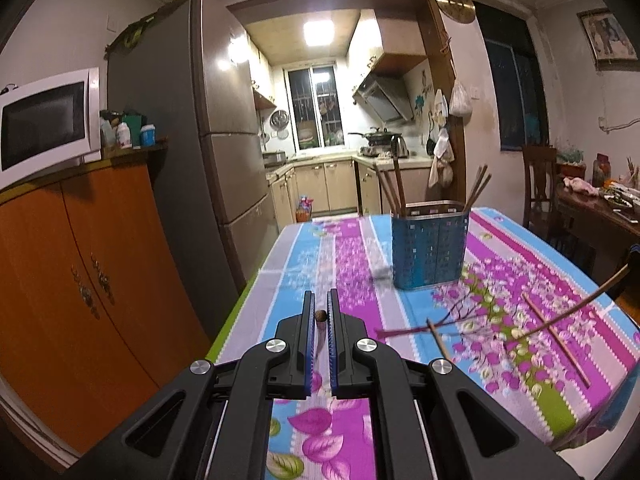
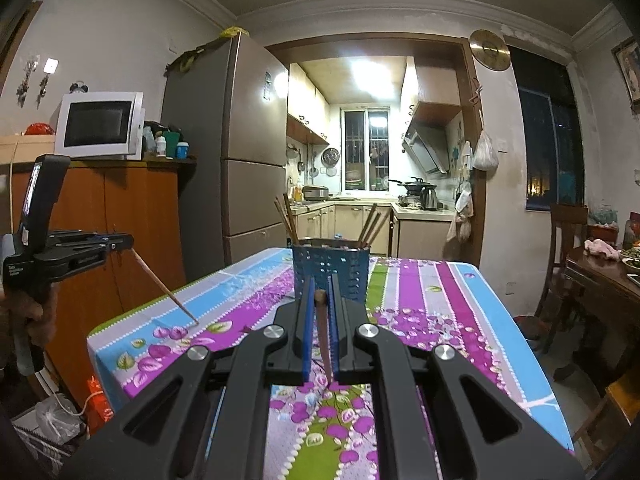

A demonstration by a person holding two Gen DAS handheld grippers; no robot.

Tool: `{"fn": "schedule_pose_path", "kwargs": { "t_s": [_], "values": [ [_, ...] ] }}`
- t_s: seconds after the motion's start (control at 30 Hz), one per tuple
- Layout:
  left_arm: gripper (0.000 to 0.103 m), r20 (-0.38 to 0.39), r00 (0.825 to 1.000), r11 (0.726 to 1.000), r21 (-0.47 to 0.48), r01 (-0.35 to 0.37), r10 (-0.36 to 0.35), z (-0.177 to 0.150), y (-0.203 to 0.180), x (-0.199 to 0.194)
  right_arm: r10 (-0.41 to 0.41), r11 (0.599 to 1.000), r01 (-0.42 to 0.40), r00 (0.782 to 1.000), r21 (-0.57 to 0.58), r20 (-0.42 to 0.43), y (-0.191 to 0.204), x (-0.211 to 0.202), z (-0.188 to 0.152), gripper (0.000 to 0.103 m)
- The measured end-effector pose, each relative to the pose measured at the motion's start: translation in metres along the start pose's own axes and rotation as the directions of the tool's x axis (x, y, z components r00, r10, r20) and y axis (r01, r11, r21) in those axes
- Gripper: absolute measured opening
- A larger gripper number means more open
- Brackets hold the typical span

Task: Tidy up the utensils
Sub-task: 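Lift the left tool's chopstick over the blue holder while the right tool carries its chopstick there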

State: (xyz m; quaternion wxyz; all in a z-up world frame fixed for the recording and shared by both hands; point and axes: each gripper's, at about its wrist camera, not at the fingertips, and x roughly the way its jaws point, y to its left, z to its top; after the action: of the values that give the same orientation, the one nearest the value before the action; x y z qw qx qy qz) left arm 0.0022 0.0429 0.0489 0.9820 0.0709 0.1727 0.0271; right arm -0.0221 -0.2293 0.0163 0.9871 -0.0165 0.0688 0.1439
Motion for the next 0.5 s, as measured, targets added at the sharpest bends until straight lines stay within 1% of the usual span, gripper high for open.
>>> {"fn": "schedule_pose_path", "kwargs": {
  "t_s": [0.17,0.33,0.5],
  "values": [
    [0.007,0.030,0.999,1.000,-0.006,0.013,-0.012,0.014,0.001,0.000,0.027,1.000,-0.027,1.000,0.012,0.012,-0.005,0.008,0.016,0.005],
    [0.007,0.044,0.997,0.998,-0.010,0.057,-0.056,0.026,-0.003,-0.002,0.060,0.997,-0.061,0.998,0.036,0.018,-0.011,0.010,0.028,0.005],
    [0.007,0.075,0.993,0.996,0.005,0.088,-0.088,0.038,-0.012,-0.005,0.096,0.993,-0.096,0.995,0.071,0.000,-0.019,0.014,0.033,0.005]
  ]
}}
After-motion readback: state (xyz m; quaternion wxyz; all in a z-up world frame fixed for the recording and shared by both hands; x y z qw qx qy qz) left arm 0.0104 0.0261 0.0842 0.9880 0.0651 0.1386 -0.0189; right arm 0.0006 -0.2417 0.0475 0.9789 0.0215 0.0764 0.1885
